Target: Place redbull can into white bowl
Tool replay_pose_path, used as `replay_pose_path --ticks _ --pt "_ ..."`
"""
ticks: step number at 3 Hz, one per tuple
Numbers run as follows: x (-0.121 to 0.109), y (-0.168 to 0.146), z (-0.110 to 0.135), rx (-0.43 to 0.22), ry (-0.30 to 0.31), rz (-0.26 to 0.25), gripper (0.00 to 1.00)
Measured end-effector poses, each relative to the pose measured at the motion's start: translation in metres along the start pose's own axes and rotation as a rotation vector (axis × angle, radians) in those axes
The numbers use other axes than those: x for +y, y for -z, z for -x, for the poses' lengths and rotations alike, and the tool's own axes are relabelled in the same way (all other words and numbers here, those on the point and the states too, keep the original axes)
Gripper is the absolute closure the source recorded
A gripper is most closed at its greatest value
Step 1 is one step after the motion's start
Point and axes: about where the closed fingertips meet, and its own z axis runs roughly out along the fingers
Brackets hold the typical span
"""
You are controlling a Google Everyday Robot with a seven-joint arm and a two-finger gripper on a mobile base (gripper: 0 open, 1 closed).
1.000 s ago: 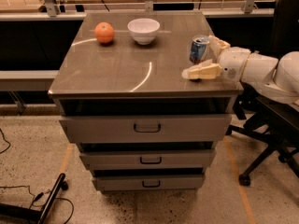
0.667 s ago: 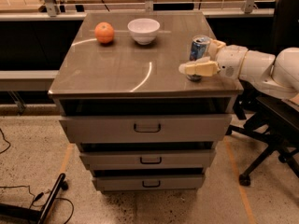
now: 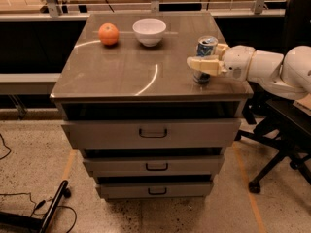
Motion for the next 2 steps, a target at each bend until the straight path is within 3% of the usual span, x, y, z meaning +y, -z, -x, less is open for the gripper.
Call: replay_pose_path --ticks 1,2 --pt "0.0015 -0.0027 0.0005 -0.001 0.000 0.005 0.88" --pt "0.0029 -0.0050 0.0010 -0.002 0.000 0.009 1.00"
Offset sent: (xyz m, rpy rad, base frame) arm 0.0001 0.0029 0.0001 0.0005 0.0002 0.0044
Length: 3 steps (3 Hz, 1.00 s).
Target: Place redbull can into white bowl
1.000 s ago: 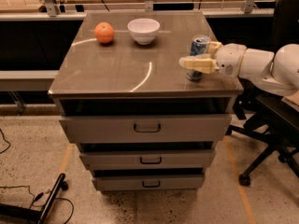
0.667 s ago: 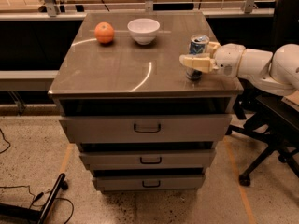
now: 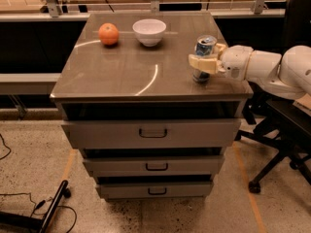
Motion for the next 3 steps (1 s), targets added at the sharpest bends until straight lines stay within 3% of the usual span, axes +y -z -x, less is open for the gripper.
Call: replay_pose_path --ticks 1,3 --pt "-0.007 -0.010 0.024 0.030 0.005 0.017 1.00" --pt "-0.032 -0.083 0.108 0.105 0.044 0.067 1.00"
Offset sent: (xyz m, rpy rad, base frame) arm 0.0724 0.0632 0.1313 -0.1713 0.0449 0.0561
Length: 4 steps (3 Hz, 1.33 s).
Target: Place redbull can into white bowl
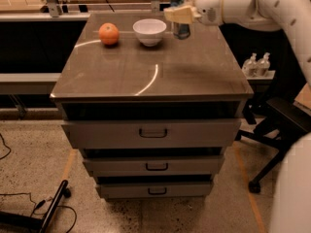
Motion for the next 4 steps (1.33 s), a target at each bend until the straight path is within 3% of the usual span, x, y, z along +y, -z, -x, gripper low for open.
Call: replay_pose_path --ticks 1,2,4 --pt "-0.014 -0.035 0.019 -0.034 0.010 0.008 1.00" --pt "-0.029 -0.069 0.022 -0.069 0.002 -0.015 1.00" --pt "-0.068 -0.143 0.010 -0.101 0.057 -0.160 1.00"
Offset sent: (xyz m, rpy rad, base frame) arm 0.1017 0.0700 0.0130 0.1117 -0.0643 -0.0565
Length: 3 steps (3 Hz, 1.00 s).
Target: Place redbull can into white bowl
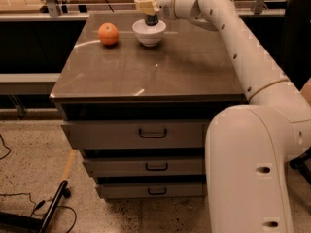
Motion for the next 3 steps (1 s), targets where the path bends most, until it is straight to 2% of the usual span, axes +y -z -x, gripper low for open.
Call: replay_pose_path --ticks 1,3 --pt "0.000 0.000 0.000 0.000 -0.001 0.000 1.00" --pt "-0.007 -0.022 -0.020 -0.016 -0.048 -0.010 1.00"
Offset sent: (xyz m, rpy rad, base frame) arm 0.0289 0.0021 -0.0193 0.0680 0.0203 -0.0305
